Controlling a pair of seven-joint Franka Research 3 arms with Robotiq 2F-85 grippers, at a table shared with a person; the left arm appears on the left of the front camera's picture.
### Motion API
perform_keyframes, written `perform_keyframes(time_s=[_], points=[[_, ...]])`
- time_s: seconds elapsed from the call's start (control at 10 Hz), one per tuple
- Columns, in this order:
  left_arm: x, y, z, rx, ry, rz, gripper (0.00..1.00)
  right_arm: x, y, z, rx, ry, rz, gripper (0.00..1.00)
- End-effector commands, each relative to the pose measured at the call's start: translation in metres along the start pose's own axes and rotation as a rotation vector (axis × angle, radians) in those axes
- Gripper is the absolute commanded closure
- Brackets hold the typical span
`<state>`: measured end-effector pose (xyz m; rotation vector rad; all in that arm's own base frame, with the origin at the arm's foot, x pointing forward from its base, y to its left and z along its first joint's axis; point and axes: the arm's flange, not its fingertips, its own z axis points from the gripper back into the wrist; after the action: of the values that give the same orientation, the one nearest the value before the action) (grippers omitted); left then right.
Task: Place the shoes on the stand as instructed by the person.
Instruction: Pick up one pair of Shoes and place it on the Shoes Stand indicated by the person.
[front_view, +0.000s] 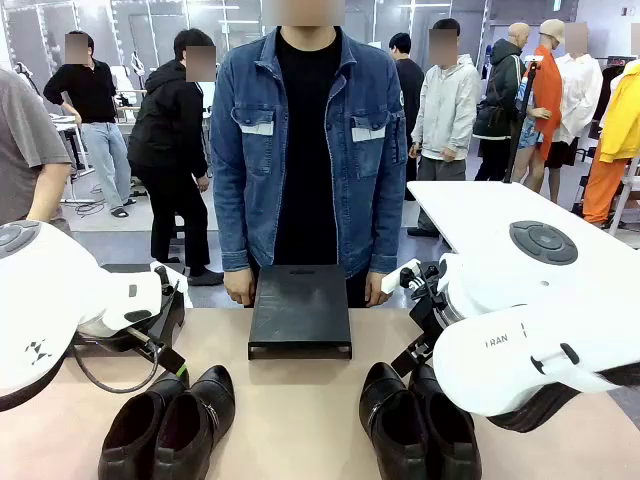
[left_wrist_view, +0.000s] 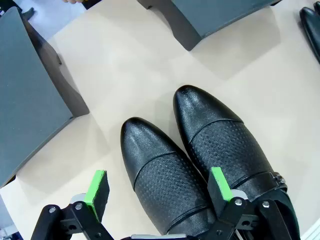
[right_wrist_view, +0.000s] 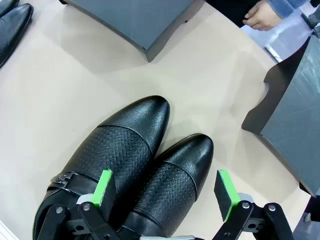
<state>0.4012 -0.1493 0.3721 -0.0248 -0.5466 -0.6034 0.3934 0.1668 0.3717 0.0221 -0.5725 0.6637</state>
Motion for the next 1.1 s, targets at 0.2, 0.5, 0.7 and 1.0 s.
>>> perform_keyframes(time_s=[0.2,0.5,0.7,1.0], points=[[0.0001,-0.0003,0.0000,0.000,0.000,-0.001,0.00,0.0000,0.0000,0.0000,0.000,0.000,0.000,0.00],[0.0001,-0.0003,0.0000,0.000,0.000,-0.001,0.00,0.0000,0.0000,0.0000,0.000,0.000,0.000,0.00],[0.0001,-0.0003,0.0000,0.000,0.000,-0.001,0.00,0.0000,0.0000,0.0000,0.000,0.000,0.000,0.00],[0.0001,-0.0003,0.0000,0.000,0.000,-0.001,0.00,0.0000,0.0000,0.0000,0.000,0.000,0.000,0.00]])
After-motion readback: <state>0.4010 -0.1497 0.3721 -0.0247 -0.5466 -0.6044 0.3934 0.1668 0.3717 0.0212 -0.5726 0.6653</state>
